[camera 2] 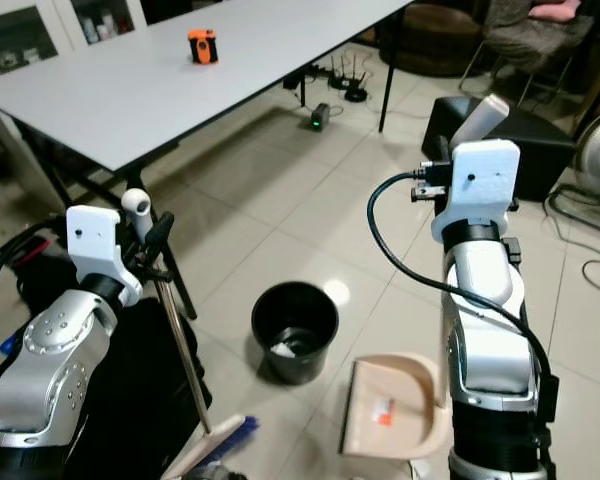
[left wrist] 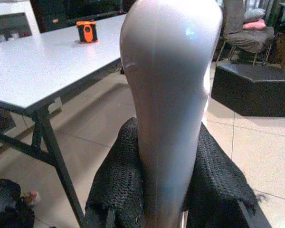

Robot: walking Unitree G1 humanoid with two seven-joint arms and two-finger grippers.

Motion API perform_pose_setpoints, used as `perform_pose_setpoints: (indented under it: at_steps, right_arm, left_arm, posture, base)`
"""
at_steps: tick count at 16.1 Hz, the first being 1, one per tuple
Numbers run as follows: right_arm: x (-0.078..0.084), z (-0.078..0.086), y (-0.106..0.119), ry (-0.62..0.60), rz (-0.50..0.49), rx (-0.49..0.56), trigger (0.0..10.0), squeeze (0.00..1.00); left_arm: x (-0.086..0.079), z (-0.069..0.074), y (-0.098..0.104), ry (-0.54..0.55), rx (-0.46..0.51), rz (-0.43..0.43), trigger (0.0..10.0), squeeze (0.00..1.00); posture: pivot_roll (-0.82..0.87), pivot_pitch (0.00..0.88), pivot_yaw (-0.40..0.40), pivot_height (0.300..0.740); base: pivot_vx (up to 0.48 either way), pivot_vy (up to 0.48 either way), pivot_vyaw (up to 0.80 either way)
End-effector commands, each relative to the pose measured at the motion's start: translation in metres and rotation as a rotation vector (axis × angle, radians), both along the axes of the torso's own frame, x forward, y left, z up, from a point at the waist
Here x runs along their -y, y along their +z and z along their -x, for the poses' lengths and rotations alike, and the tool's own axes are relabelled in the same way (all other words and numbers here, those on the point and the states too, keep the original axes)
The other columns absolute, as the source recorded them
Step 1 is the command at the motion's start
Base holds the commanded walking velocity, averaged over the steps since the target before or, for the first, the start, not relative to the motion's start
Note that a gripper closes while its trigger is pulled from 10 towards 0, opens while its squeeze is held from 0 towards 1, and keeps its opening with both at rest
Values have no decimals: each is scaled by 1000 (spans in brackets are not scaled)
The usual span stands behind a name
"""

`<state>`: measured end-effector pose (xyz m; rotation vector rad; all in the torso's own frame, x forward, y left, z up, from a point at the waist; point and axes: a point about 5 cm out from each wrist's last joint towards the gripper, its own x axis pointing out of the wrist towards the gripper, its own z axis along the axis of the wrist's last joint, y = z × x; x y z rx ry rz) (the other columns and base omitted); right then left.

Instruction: Sweep floor

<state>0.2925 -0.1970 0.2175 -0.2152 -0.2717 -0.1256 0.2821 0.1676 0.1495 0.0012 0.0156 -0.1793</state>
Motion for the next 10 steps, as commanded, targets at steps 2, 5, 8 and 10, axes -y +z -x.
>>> perform_pose_setpoints:
  at_steps: [2,5,8,10]
  right_arm:
    - [-4,4,-4,14,-28,-16,10000,0]
    - [-5,4,-9,23,-45,-39,10000,0]
    - [-7,2,-5,32,-47,-29,10000,0]
    - [-7,4,-6,25,-45,-34,10000,0]
  left_arm:
    - [0,1,8,1,26,15,10000,0]
    - [1,0,12,4,31,27,10000,0]
    - [1,-2,14,5,39,26,10000,0]
    - [2,2,10,-6,25,8,10000,0]
  posture:
    - [19,0,50,740]
    - [27,0,40,740]
    - [23,0,41,740]
    - [22,0,47,740]
  base:
    - [-274,0,0]
    - [-281,0,0]
    - [-291,0,0]
    - [-291,0,0]
